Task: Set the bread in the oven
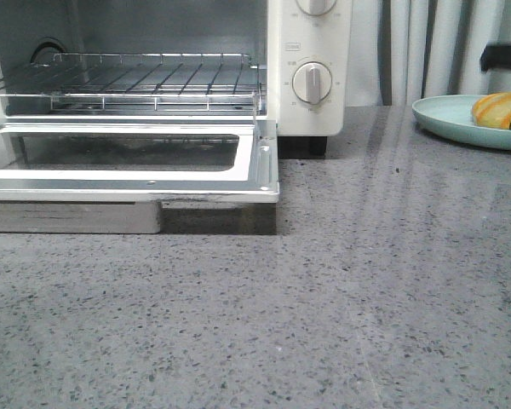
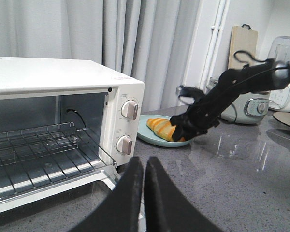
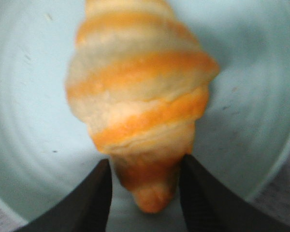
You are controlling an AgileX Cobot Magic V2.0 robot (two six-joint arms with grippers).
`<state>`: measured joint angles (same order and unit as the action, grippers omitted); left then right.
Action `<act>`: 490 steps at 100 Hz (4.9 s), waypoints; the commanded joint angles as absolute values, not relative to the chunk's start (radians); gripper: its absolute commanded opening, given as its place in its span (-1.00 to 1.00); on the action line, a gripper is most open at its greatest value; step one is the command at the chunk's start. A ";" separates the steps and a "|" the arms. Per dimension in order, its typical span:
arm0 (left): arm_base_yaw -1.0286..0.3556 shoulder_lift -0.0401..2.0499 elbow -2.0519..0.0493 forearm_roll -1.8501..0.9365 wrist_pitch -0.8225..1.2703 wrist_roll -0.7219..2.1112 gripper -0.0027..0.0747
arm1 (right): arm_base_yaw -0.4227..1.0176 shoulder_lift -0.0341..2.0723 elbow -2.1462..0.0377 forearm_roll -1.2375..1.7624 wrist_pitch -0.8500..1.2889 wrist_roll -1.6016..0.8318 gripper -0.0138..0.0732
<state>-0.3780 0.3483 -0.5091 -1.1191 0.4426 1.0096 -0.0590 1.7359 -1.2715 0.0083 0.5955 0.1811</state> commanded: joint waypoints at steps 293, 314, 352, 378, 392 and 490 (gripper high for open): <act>-0.356 -0.031 -0.394 -0.768 0.394 0.708 -0.99 | 0.791 0.280 -0.449 -0.247 0.175 0.026 -0.84; -0.356 -0.031 -0.394 -0.768 0.394 0.710 -0.99 | 0.791 0.272 -0.448 -0.247 0.170 0.026 -0.84; -0.356 -0.031 -0.394 -0.768 0.394 0.710 -0.99 | 0.791 0.272 -0.448 -0.247 0.167 0.026 -0.84; -0.356 -0.031 -0.394 -0.757 0.396 0.718 -0.99 | 0.791 0.272 -0.448 -0.247 0.167 0.026 -0.84; -0.332 -0.033 -0.377 -0.614 0.353 0.715 -0.99 | 0.791 0.272 -0.448 -0.247 0.167 0.026 -0.84; 0.041 -0.033 0.025 -0.178 0.273 0.220 -0.99 | 0.791 0.272 -0.448 -0.247 0.167 0.026 -0.84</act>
